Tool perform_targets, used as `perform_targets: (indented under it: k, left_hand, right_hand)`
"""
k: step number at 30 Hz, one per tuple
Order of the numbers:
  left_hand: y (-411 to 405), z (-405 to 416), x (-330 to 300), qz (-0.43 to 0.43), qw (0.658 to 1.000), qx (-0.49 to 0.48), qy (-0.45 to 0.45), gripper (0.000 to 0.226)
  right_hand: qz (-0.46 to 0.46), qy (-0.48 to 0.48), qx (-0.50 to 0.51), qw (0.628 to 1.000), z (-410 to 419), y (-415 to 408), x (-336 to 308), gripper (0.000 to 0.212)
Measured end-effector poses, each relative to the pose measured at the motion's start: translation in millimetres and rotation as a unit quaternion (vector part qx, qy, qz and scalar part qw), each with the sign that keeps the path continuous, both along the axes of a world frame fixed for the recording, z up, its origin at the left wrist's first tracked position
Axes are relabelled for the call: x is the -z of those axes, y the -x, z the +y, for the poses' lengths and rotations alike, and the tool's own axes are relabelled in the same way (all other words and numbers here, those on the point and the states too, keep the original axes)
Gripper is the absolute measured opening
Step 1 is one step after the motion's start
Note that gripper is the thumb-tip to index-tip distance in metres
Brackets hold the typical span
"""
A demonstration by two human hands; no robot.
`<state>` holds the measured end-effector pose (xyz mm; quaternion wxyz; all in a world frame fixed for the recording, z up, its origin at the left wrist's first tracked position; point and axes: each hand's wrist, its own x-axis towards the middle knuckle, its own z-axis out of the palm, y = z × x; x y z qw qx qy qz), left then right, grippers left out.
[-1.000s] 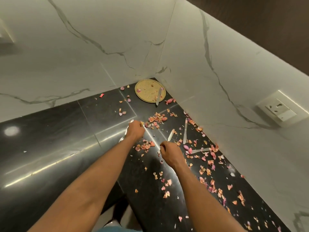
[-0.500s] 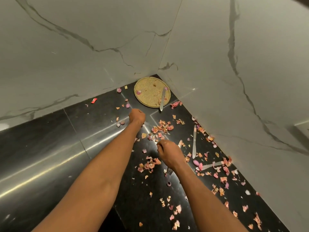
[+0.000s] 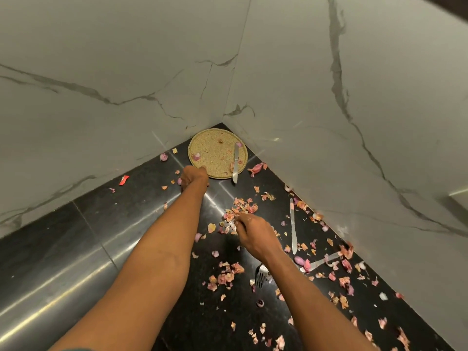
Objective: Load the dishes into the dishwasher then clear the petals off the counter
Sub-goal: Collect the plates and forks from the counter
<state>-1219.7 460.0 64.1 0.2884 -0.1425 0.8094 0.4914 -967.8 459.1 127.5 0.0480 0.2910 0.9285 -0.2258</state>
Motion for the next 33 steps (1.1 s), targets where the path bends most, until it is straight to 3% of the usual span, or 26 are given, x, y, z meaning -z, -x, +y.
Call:
perform_targets:
  k: [7, 12, 15, 18, 26, 29, 33]
  left_hand:
    - [-11.0, 10.5, -18.9, 0.019, 0.999, -0.009, 0.049, 0.035]
    - [-2.5, -2.3, -11.2, -0.023, 0.997, -0.048, -0.052, 0.037]
    - [-7.6, -16.0, -18.6, -0.07, 0.984, -0.03, -0.162, 0.022]
    - [-10.7, -30.9, -23.7, -0.092, 0.97, -0.001, -0.227, 0.029]
    - [-21.3, -54.6, -50.7, 0.117, 0.982, 0.073, -0.128, 0.006]
    - [-25.0, -59.1, -67.7, 0.223, 0.964, 0.126, -0.072, 0.018]
    - [-33.4, -67.1, -88.2, 0.345, 0.92, 0.183, 0.029, 0.012]
  right_hand:
    - [-0.052, 0.023, 0.044, 0.997, 7.2, -46.7, 17.1, 0.021]
    - [-0.065, 0.031, 0.068, 0.995, 9.8, -59.8, 20.5, 0.022]
    - [-0.06, 0.038, 0.056, 0.996, 4.9, -53.5, 15.4, 0.021]
    - [-0.065, 0.025, 0.027, 0.997, -5.3, -47.0, 10.7, 0.023]
    - [-0.093, -0.009, -0.012, 0.996, -28.6, -59.8, -4.4, 0.025]
    - [-0.087, -0.023, 0.008, 0.996, -28.5, -74.6, -10.4, 0.027]
    - [-0.083, -0.03, 0.041, 0.995, -31.2, -95.1, -13.7, 0.029]
